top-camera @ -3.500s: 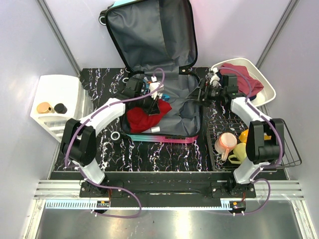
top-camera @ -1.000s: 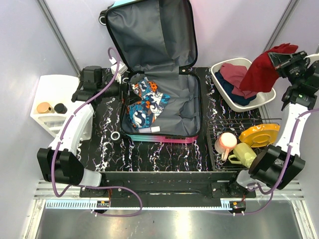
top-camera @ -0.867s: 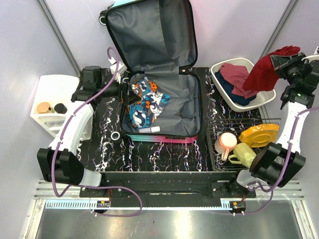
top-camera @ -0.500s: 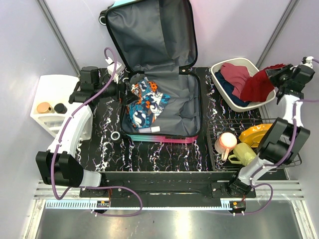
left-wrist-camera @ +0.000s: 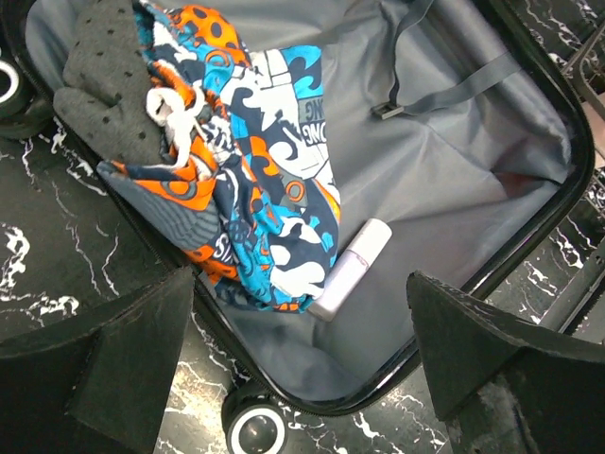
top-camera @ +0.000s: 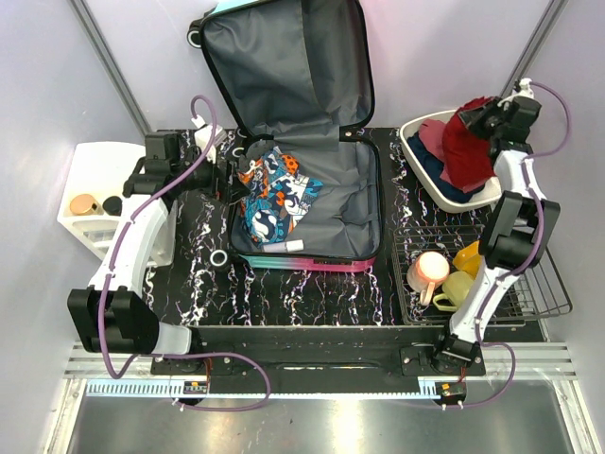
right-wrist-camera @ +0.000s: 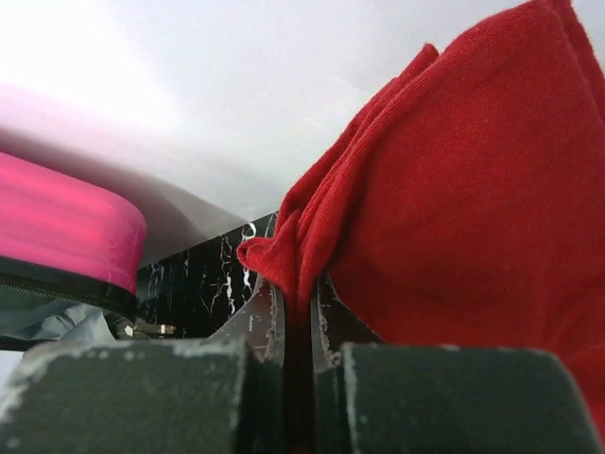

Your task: Open, take out, and arrange the luggage

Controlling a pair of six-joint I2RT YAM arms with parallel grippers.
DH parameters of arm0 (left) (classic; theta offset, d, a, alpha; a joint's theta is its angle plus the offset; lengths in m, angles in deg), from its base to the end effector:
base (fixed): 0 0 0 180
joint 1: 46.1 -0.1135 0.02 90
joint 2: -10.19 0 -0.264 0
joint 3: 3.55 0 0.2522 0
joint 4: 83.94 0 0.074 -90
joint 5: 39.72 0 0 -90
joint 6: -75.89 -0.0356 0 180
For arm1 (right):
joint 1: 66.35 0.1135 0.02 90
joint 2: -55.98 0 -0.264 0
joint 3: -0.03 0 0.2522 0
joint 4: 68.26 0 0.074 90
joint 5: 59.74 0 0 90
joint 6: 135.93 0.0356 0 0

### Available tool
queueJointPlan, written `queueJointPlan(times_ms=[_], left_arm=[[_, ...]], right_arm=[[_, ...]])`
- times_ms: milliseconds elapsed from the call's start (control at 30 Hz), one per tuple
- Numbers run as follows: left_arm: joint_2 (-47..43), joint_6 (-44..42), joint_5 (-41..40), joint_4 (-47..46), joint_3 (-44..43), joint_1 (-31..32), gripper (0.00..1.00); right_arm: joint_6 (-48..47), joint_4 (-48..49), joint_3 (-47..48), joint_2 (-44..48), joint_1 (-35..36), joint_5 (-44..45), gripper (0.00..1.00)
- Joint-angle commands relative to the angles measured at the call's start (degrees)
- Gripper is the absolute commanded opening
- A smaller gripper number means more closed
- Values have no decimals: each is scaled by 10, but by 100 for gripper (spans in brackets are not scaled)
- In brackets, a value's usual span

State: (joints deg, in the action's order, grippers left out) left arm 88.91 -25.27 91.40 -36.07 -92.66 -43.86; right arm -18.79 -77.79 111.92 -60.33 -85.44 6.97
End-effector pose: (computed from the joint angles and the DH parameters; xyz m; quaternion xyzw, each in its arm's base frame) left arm 0.2953 -0.0350 0.3565 0.2523 0.8158 -0.2818 0.4375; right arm 0.4696 -0.1476 0.3050 0.1885 0.7584 0.2010 0.5907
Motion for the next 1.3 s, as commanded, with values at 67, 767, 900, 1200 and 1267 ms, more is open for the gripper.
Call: queueJointPlan(times_ms=[67, 767, 900, 1200, 1267], left_arm=[[-24, -40, -32, 41, -8, -22, 99], [117, 87, -291, -52, -64, 73, 99], [153, 109, -322, -76, -73, 107, 99], [100, 75, -391, -129, -37, 150, 87], [117, 89, -426, -116, -52, 150, 87]], right_arm=[[-9, -13, 121, -111, 20, -31, 17], [-169, -89, 51, 56, 27, -80, 90], [-172, -92, 6, 100, 27, -70, 93], [-169, -103, -58, 178, 28, -83, 94], [-158, -103, -63, 187, 27, -89, 94]])
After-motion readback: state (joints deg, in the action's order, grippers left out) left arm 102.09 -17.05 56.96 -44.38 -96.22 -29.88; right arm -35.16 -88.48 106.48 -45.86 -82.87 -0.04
